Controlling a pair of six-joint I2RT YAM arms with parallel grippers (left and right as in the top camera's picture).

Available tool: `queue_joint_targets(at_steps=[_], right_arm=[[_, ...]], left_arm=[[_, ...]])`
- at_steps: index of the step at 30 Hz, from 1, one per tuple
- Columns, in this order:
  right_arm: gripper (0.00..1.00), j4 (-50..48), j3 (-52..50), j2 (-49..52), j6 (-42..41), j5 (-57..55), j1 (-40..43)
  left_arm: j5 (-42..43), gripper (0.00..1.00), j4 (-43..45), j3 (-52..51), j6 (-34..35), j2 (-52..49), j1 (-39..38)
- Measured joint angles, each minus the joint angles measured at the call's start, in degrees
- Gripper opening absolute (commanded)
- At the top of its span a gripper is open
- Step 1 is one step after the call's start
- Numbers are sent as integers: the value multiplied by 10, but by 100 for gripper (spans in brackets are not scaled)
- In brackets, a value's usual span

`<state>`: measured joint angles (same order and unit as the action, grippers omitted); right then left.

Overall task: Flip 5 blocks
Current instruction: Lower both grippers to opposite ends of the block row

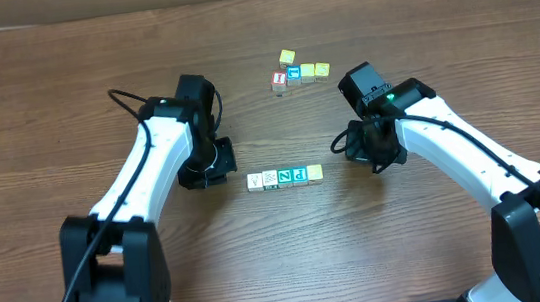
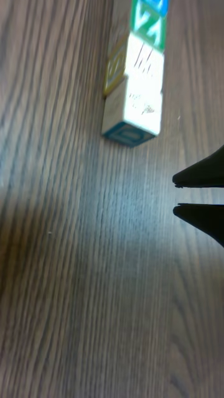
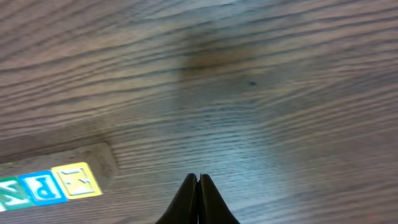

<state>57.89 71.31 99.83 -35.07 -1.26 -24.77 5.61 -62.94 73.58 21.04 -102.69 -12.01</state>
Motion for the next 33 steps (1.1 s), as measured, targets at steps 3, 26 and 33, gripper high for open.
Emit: queue_joint_targets(at_steps=[3,26,33], right_arm=[[4,-49,-8,0,-7,17,0],[4,-312,-176,0,-76,105,0],[4,-334,-181,0,-118,109,0]], left_arm=[[-3,4,11,0,0,-35,0],[56,4,43,0,-19,-91,0],[62,4,43,0,-27,-91,0]])
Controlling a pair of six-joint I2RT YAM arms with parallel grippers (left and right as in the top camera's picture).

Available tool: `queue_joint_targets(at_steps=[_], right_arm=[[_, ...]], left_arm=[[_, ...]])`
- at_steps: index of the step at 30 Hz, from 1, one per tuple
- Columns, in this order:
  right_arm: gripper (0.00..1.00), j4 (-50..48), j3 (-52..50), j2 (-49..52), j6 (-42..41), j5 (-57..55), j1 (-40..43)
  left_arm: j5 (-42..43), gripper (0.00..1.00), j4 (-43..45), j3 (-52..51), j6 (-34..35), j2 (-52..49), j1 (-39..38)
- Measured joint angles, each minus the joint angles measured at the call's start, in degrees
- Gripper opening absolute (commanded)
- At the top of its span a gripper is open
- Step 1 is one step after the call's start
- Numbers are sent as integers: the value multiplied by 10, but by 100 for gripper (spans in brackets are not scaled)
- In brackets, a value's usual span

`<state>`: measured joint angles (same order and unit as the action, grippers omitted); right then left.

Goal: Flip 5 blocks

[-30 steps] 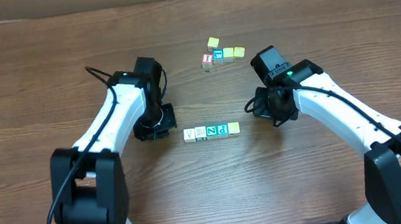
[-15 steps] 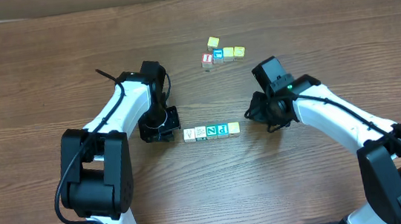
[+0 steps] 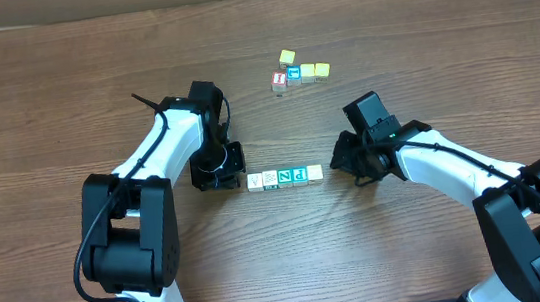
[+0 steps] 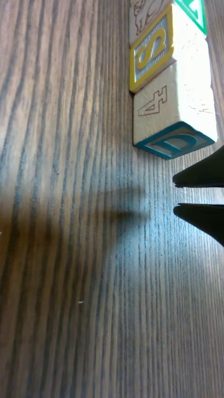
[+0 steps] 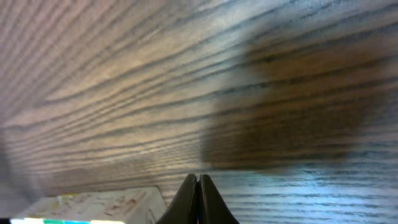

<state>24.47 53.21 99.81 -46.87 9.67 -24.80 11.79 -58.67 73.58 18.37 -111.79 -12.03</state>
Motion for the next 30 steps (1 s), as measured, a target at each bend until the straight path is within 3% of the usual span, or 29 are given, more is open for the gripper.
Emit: queue_joint_targets(at_steps=[30], right_arm=[[4,-12,0,30,-37,43,-27]], left_arm=[[-11,4,-4,0,-2,0,0]])
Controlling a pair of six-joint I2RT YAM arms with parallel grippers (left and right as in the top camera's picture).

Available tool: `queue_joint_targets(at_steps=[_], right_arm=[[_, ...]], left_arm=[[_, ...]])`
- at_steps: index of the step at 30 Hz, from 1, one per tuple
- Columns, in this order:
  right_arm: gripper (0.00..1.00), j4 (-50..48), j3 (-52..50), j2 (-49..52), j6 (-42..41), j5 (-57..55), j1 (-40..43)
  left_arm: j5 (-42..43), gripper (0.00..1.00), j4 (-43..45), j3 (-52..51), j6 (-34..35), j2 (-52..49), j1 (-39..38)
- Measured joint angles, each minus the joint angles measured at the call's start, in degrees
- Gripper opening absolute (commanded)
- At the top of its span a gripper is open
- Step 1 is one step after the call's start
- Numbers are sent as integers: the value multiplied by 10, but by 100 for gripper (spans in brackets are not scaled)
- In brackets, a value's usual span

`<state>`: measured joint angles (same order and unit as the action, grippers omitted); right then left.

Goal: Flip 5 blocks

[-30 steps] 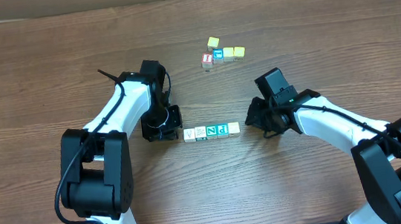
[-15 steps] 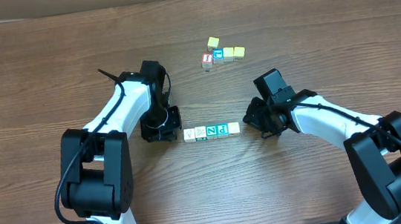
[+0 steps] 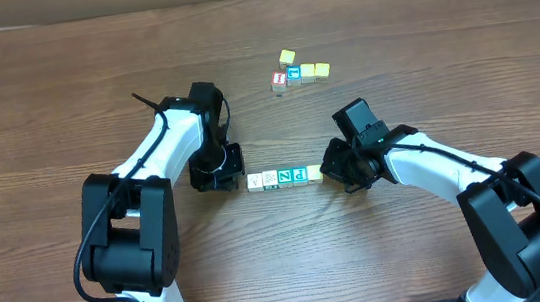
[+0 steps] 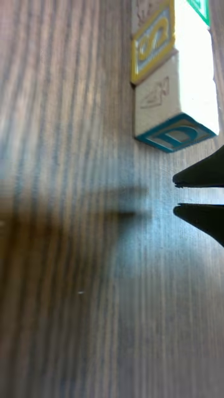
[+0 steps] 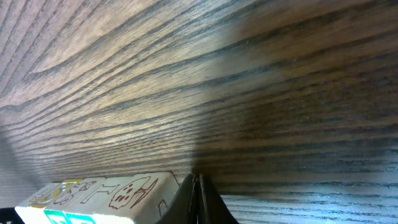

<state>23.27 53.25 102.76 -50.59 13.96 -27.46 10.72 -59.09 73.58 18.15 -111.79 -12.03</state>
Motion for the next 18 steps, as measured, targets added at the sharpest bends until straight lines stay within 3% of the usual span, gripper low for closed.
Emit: queue_joint_targets(at_steps=[8,18], right_arm=[[4,46,16,2,8,-3,0],[4,59,23,4,20,-13,0]], left_arm=[[-2,4,64,-10,12,0,-28],[-26,4,41,-20,12,0,-32]])
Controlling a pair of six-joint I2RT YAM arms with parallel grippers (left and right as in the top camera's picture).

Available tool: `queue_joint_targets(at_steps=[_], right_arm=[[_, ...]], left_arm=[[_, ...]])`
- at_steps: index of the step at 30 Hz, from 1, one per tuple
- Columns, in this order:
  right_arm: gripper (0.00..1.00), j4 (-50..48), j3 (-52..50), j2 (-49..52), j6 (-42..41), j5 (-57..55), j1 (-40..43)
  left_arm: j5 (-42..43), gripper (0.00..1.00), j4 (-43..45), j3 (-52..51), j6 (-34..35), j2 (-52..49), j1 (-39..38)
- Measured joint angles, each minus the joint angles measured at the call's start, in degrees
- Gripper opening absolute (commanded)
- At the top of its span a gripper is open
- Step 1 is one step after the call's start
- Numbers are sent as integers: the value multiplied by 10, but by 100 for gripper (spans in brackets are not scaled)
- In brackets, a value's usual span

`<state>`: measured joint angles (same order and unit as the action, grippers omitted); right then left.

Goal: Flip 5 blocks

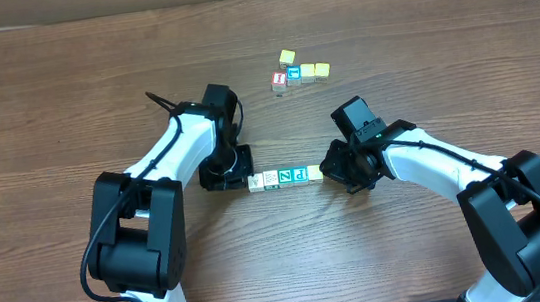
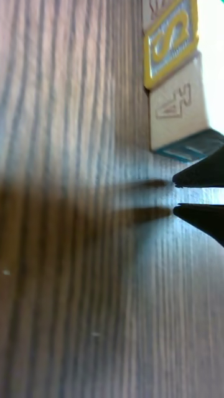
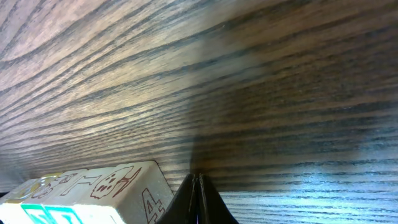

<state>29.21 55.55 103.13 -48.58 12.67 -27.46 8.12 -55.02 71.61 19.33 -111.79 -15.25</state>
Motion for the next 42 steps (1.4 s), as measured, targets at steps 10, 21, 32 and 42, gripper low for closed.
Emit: queue_joint_targets(at_steps=[10,21,32,42], right_arm=[[4,-9,0,2,3,5,-1],[4,-14,0,3,4,0,-23],[4,-15,4,3,33,-23,-23],[4,116,76,5,86,-66,-23]], left_arm=[[0,4,0,0,7,0,0],[0,4,0,0,15,0,0],[0,4,4,0,15,0,0],[-30,4,4,0,16,0,1]])
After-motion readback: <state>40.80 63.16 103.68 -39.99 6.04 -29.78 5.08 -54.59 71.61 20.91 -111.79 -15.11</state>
